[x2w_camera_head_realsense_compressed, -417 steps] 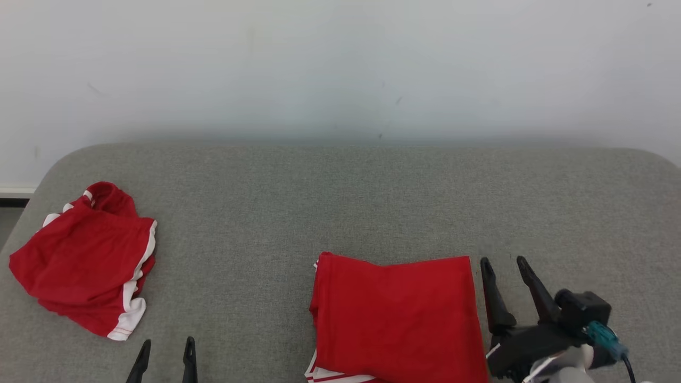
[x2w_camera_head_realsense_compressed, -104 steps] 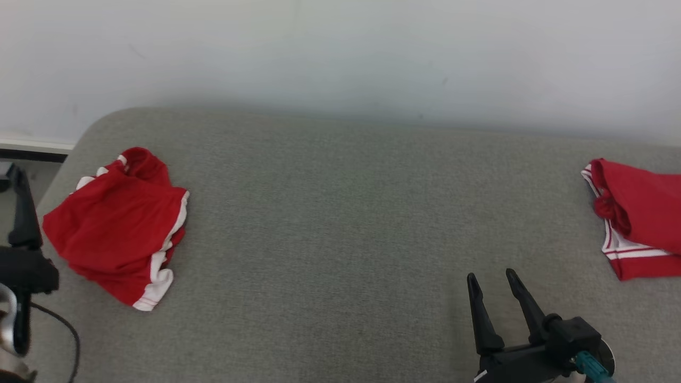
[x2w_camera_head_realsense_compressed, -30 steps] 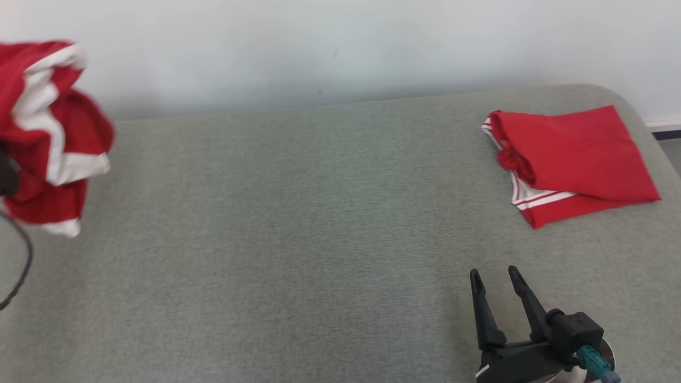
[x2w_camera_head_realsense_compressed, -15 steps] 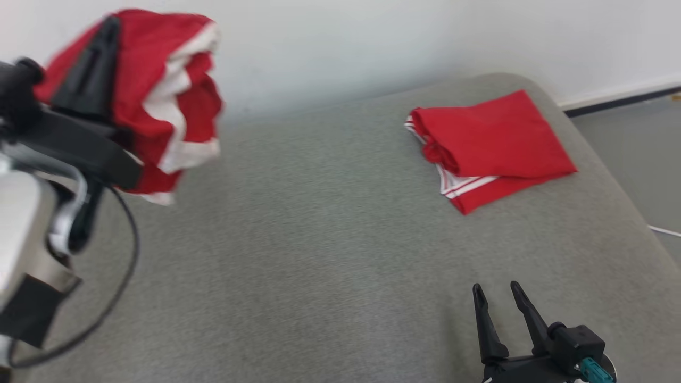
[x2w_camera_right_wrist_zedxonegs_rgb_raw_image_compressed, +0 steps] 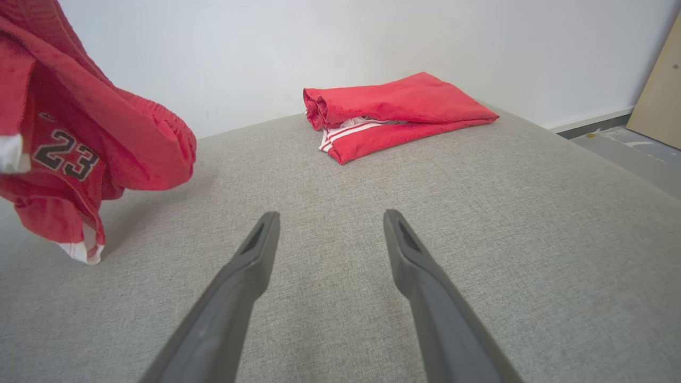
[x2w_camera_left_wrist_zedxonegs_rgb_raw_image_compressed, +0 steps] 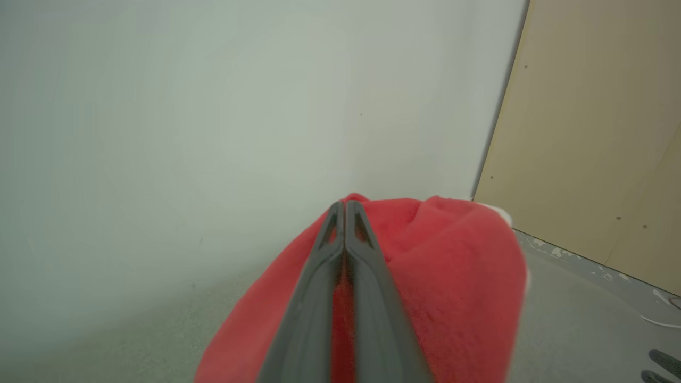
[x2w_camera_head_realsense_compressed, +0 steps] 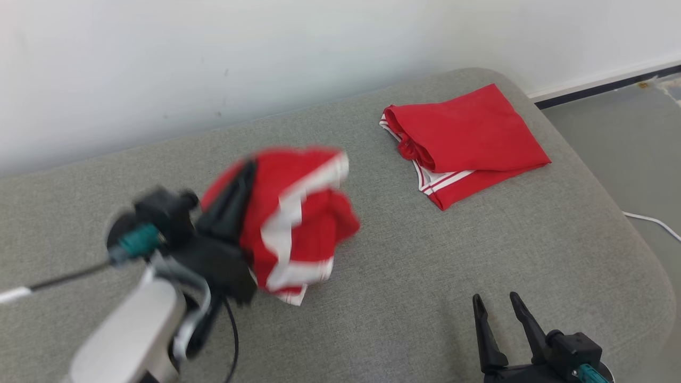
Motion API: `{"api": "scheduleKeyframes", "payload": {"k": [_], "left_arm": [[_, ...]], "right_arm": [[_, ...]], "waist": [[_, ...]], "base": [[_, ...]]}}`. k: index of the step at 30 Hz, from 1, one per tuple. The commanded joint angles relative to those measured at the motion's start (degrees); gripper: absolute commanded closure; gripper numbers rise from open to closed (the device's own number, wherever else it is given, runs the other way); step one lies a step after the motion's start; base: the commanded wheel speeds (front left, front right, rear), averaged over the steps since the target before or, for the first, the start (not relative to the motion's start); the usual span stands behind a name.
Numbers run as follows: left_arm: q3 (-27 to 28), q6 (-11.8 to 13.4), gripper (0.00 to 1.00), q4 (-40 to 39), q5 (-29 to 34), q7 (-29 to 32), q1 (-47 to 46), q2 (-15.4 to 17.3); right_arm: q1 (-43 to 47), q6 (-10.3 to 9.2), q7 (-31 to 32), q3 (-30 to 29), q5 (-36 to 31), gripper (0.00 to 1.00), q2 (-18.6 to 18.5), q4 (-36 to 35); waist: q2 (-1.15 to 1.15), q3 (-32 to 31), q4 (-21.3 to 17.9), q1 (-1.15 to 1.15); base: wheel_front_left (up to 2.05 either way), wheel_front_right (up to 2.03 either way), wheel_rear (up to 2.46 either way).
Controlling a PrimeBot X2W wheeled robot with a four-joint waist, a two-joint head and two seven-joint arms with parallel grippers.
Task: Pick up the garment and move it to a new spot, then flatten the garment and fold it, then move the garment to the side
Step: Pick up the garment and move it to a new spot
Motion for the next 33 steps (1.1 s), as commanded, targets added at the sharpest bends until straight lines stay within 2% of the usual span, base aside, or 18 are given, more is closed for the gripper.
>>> {"api": "scheduleKeyframes", "payload": {"k": [1,5,14,15,16,22,33], "left_arm": [[-0.96,-0.03,1.0,1.54,0.33,-0.47,2.01,-0.41],[-2.95,-0.77,1.0,6.95,0.59,-2.16,5.87,-2.0],[-4.94,-4.65,1.0,21.61,-0.01,-4.49,8.9,-6.08],[-4.59,-4.96,0.85,22.22,0.24,-4.82,8.37,-6.51],[-4.14,-4.89,0.0,22.45,0.68,-4.99,7.8,-6.88],[1.37,-4.13,0.0,16.81,5.91,-5.27,7.58,-6.85],[17.56,-2.06,0.0,2.04,14.66,-5.26,18.51,-3.63]], "right_arm": [[-0.48,-0.12,-0.07,0.27,0.43,0.0,0.05,0.19],[-1.18,-0.12,-0.07,1.12,0.7,0.0,0.06,0.38],[-1.83,-0.12,-0.07,1.63,1.18,0.0,0.06,0.87],[-1.83,-0.12,-0.06,1.55,1.34,0.0,0.05,0.69],[-1.74,-0.12,-0.07,1.5,1.33,0.0,0.07,0.45],[-0.54,-0.12,-0.06,1.31,1.24,0.0,0.05,-0.8],[0.06,-0.12,-0.06,0.46,0.06,0.0,0.06,-3.85]], "waist": [[0.0,0.08,-0.06,0.0],[0.0,0.38,-0.31,0.0],[0.0,0.29,-0.64,0.0],[0.0,0.12,-0.41,0.0],[0.0,-0.07,-0.08,0.0],[0.0,-2.09,3.01,0.0],[0.0,-4.39,9.03,0.0]], "base": [[0.0,0.0,0.0],[0.0,0.0,0.0],[0.0,0.0,0.0],[0.0,0.0,0.0],[0.0,0.0,0.0],[0.0,0.0,0.0],[0.0,0.0,0.0]]}}
